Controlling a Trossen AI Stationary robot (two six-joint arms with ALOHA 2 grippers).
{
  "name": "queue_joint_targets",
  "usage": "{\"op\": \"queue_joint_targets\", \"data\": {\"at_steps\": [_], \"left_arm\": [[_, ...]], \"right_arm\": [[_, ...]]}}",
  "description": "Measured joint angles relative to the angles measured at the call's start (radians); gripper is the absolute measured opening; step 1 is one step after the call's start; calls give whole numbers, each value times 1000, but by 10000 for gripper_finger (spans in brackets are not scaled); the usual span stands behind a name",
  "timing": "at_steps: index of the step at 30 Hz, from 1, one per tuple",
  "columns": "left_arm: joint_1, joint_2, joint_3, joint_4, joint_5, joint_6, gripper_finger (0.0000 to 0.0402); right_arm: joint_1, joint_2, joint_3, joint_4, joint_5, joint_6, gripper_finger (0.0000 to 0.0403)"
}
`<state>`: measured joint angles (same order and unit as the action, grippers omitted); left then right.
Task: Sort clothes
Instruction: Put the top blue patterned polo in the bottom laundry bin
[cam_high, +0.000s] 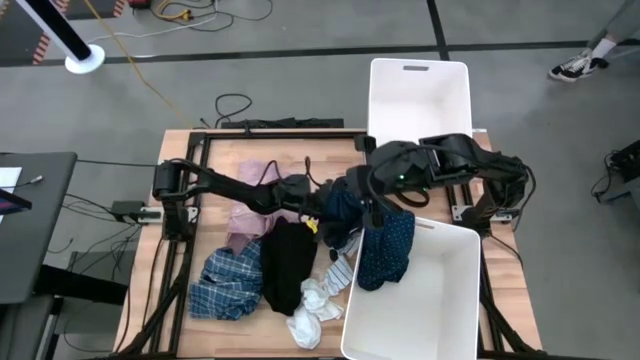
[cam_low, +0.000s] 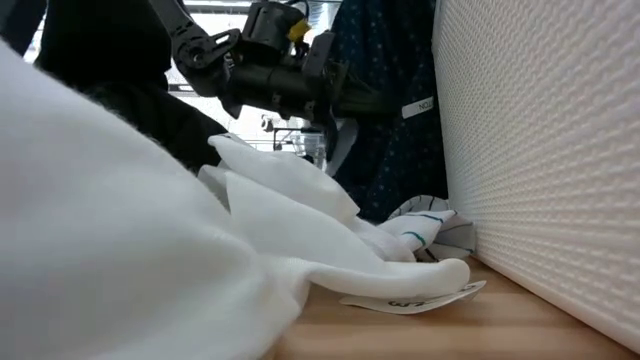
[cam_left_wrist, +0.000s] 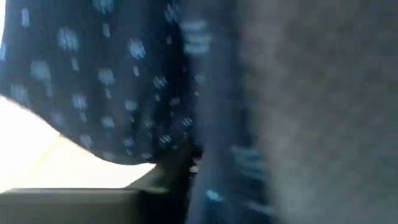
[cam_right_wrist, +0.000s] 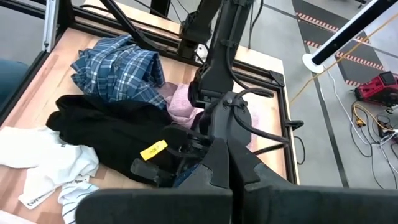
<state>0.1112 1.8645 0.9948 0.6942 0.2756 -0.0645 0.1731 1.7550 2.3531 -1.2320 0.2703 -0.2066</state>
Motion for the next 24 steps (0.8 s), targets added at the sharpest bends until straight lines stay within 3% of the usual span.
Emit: {"op": "queue_joint_targets", "data": {"at_steps": [2,4,15,21,24], "left_arm": [[0,-3,8,-19,23,7,37],[0,-22,8,-40,42,7,15],[-15,-349,44,-251,-43,158,2],[-24,-421,237,-487,-47,245,1],[-41,-391,360,-564,-45,278,1]], "right_arm": [[8,0,0,-1,0,12,0],[20,0,0,-5,1,28,0],[114,0,0,-143,34,164,0],[152,0,-2,-347,73,387,0],[179,-5,-35,-341,75,458,0]]}}
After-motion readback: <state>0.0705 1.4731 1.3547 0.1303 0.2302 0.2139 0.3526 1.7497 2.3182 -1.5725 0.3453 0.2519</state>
